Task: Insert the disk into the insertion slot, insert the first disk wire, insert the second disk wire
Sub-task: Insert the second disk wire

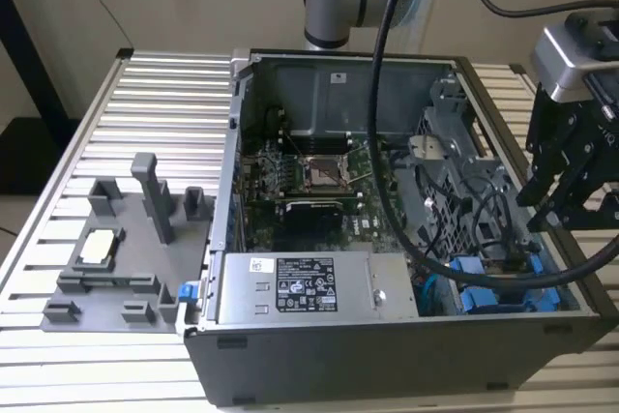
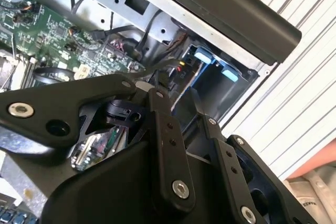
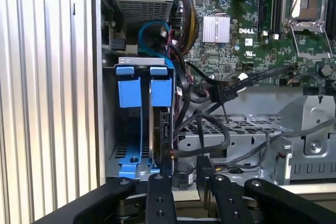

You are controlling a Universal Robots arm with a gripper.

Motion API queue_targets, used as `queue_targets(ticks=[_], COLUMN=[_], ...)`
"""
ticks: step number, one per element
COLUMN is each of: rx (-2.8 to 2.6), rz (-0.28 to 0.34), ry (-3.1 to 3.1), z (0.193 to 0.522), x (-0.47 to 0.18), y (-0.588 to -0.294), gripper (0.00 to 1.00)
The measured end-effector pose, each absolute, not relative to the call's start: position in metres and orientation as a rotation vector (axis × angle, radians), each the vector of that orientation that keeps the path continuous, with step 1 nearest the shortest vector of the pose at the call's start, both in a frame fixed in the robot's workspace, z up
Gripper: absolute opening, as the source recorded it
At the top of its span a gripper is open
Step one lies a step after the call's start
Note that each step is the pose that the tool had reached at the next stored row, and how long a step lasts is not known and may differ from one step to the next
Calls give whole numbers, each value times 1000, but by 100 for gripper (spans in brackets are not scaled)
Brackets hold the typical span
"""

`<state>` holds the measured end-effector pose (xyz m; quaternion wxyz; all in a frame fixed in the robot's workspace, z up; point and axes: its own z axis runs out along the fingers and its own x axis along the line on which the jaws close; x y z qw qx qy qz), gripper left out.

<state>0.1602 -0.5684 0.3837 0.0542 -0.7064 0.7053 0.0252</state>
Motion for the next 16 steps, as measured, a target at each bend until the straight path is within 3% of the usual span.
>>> queue_targets(ticks=[16], rx=[-2132], rz=[74], ry=[2156], z=[383], x=[130], y=[-555], gripper=[33])
